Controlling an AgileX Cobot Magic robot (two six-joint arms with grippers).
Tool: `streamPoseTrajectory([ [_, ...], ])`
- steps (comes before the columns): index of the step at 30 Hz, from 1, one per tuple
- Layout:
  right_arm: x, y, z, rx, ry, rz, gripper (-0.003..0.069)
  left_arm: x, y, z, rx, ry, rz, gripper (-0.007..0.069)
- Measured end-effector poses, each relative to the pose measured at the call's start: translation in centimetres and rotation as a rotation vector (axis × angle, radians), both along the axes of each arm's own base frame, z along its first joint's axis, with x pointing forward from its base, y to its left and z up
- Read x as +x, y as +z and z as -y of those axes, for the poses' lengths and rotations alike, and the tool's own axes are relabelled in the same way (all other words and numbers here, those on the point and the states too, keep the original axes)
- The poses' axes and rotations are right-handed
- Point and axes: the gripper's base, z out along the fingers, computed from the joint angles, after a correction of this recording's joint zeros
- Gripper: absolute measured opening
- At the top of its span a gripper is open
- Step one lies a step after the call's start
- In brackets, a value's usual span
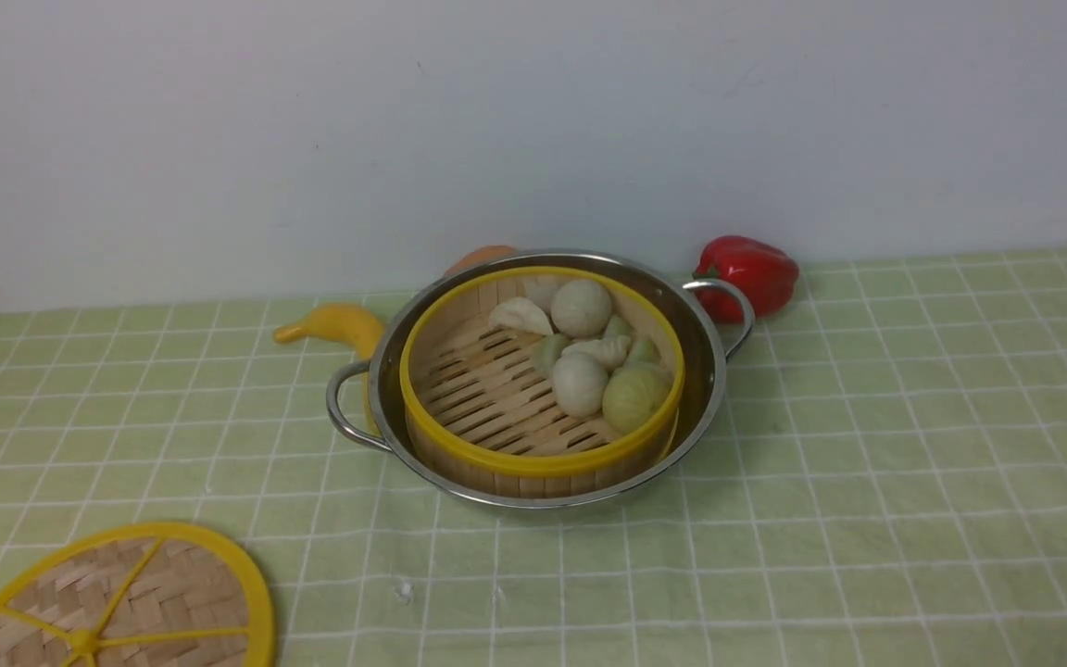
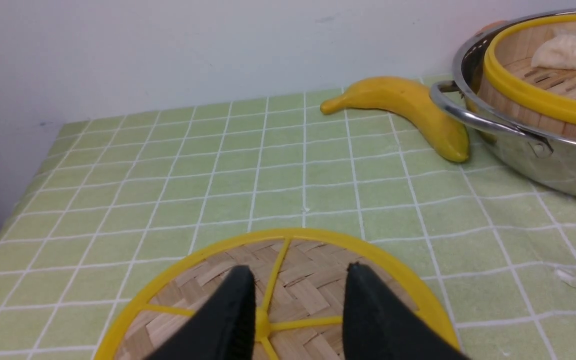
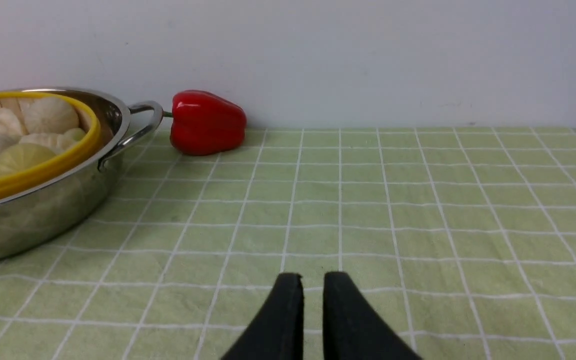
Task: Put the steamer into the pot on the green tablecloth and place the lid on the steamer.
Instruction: 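Grasp the bamboo steamer lid lying on the table by its centre knob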
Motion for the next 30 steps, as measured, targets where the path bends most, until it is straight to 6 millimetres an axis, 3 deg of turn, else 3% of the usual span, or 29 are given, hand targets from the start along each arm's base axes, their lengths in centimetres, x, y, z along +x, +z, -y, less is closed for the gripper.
streamPoseTrajectory([
  [20, 0.0, 0.0, 0.0, 0.003, 0.0, -0.001, 0.0154, 0.0, 0.0, 0.0, -0.007, 0.0, 0.001, 0.0243],
  [25, 0.0, 0.0, 0.0, 0.003, 0.0, -0.001, 0.0164, 0.2, 0.6, 0.4, -0.264, 0.018, 0.08, 0.0243],
  [26, 0.0, 0.0, 0.0, 0.003, 0.0, -0.001, 0.0168, 0.2, 1.1, 0.5, -0.421, 0.031, 0.141, 0.0243],
  [30, 0.0, 0.0, 0.0, 0.003, 0.0, -0.001, 0.0181, 0.3, 2.4, 0.1, -0.726, 0.08, 0.298, 0.0243],
])
